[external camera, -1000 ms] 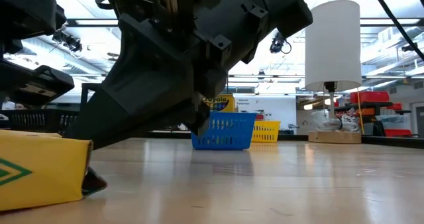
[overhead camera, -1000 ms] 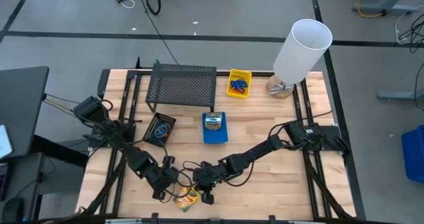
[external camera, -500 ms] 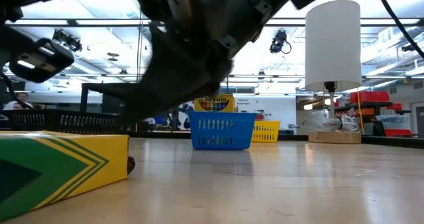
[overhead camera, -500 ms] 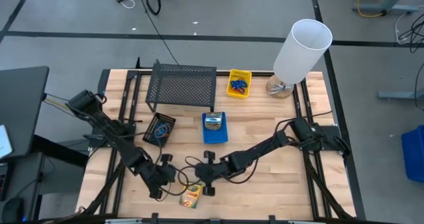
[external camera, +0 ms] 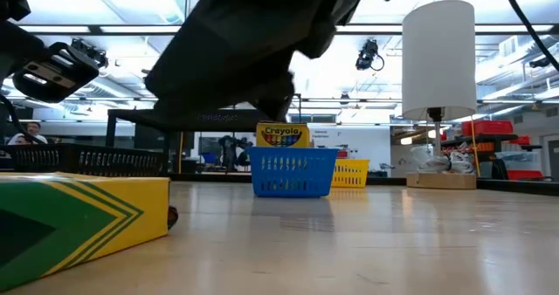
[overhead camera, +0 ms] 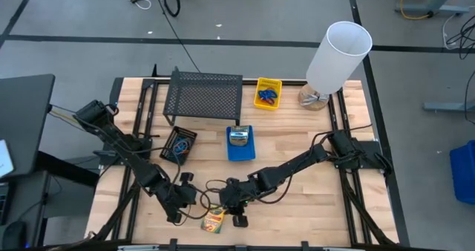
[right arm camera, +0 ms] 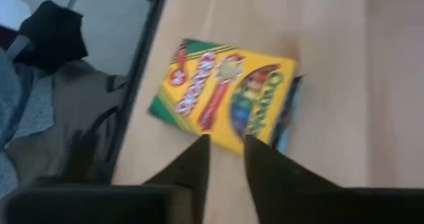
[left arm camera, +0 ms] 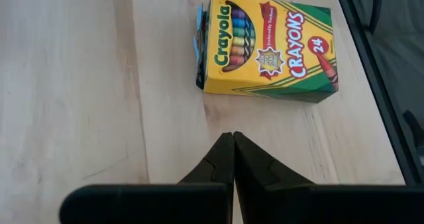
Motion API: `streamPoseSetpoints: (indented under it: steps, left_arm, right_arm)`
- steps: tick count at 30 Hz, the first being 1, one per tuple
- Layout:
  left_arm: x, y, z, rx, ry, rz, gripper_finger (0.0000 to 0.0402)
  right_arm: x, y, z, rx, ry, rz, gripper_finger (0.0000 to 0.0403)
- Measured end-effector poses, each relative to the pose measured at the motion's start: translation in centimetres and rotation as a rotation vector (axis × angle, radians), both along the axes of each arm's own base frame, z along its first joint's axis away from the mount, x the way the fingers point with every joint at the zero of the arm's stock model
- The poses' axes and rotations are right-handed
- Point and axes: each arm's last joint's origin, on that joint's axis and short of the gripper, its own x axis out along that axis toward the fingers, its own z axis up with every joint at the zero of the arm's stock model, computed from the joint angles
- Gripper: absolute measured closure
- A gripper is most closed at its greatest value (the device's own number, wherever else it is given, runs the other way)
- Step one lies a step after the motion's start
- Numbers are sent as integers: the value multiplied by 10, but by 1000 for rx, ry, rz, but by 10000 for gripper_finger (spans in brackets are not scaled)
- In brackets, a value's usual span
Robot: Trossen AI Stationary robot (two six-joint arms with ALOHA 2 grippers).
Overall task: Pick & Place Office Desk Supplies
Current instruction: Put the large yellow crayon box into the blue bin
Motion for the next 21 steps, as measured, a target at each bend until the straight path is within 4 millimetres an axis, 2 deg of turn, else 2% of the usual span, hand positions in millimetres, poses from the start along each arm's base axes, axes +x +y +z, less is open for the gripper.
streamPoseSetpoints:
  steps: [5,8,13,21]
  left_arm:
    - [0,0,0,5,-4,-4,398]
    - [0,0,0,13,-7,-13,397]
    - [0,1,0,42,-16,-9,397]
    - [0,2,0,73,-31,-6,397]
  right_arm:
    - [7,-10,-7,10,2,-42,223]
    - [12,-14,-18,25,7,-48,201]
    - [15,-17,-30,22,22,-55,205]
    - [18,-10,-43,43,10,-66,220]
